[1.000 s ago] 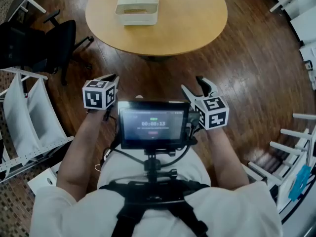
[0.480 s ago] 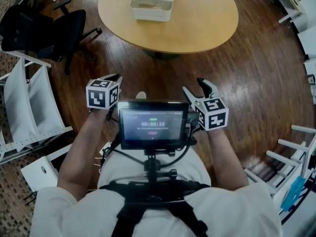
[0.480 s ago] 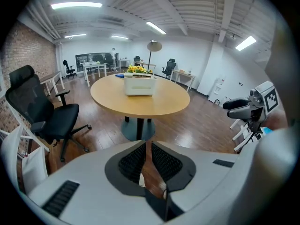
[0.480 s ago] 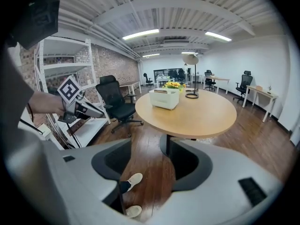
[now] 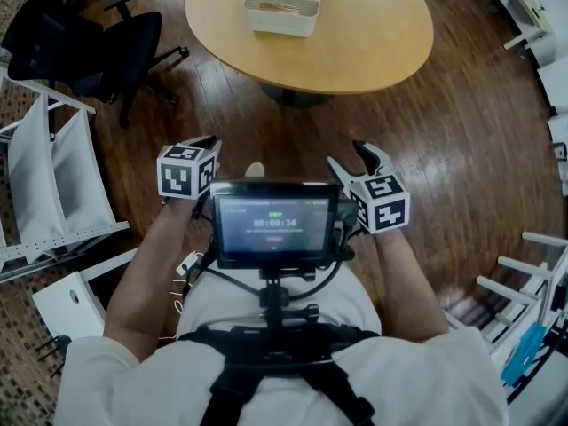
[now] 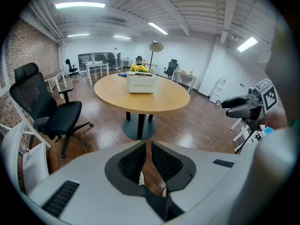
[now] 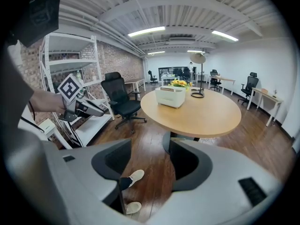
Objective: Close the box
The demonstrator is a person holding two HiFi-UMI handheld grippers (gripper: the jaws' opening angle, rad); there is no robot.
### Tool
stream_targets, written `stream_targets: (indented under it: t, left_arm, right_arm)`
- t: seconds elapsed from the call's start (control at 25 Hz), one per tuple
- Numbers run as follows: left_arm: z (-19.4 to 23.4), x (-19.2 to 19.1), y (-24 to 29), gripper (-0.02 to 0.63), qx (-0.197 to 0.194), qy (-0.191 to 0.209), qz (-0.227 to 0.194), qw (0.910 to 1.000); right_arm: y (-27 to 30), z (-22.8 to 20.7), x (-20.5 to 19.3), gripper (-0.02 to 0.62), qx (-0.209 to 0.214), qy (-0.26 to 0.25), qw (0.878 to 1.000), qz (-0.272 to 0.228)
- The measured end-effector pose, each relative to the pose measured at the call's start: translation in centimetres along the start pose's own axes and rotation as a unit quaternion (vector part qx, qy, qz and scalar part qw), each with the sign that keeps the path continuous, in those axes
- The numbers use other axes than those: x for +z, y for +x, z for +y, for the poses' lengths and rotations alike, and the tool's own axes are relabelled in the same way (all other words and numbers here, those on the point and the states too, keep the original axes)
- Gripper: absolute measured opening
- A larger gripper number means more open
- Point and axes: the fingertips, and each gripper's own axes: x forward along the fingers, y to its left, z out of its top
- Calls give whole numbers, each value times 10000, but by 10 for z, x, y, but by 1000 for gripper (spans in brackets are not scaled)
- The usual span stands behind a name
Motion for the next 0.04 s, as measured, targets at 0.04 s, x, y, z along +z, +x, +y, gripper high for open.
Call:
stream_targets:
  t: [0.04]
  left_arm:
    - [0,-1,-1,37,4,-1,7,10000]
  right_arm:
    - [0,1,0,267,7,-12,10000,6]
